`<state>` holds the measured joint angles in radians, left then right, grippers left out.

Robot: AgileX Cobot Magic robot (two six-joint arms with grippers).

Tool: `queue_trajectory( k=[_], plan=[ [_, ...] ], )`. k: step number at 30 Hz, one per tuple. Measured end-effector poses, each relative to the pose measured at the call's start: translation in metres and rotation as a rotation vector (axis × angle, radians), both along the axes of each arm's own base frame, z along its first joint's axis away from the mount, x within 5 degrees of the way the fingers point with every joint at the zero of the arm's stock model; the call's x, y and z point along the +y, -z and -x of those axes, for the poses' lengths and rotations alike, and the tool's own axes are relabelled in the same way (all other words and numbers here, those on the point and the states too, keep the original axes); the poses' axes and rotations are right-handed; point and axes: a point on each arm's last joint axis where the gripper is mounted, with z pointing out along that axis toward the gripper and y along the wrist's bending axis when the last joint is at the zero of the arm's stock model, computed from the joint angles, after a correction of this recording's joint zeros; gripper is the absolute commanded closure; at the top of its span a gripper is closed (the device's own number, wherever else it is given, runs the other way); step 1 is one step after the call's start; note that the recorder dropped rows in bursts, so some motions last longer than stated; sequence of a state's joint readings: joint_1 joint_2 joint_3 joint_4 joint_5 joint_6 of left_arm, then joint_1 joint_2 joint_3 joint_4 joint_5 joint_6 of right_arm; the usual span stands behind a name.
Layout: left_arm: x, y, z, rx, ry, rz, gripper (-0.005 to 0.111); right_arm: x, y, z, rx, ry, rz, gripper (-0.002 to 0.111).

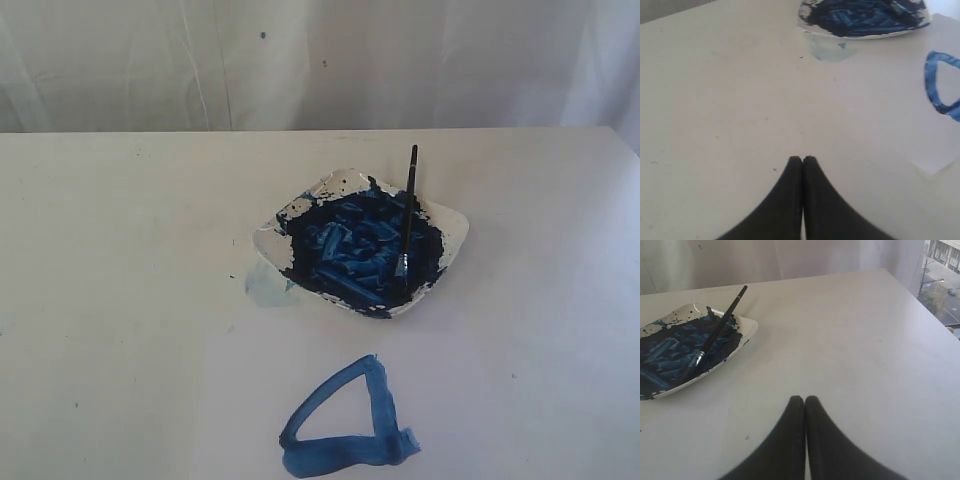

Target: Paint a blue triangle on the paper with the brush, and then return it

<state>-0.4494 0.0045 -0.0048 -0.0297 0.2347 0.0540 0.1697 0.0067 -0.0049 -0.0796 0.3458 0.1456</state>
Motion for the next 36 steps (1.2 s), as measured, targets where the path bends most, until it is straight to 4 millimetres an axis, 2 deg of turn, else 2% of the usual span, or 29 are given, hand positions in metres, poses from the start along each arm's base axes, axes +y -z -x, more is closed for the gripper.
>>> queue_trajectory(
  k=[11,19,36],
  plan=[
    [0.023,0.000,-0.007,-0.003,-0.468,-0.014,0.107,0.000,0.000,0.000,0.000,0.000,0.000,0.108],
    [0.028,0.000,-0.007,-0.003,-0.550,-0.014,0.107,0.000,0.000,0.000,0.000,0.000,0.000,0.108],
    [0.028,0.000,-0.007,-0.003,-0.554,-0.014,0.107,0.000,0.000,0.000,0.000,0.000,0.000,0.108]
  ],
)
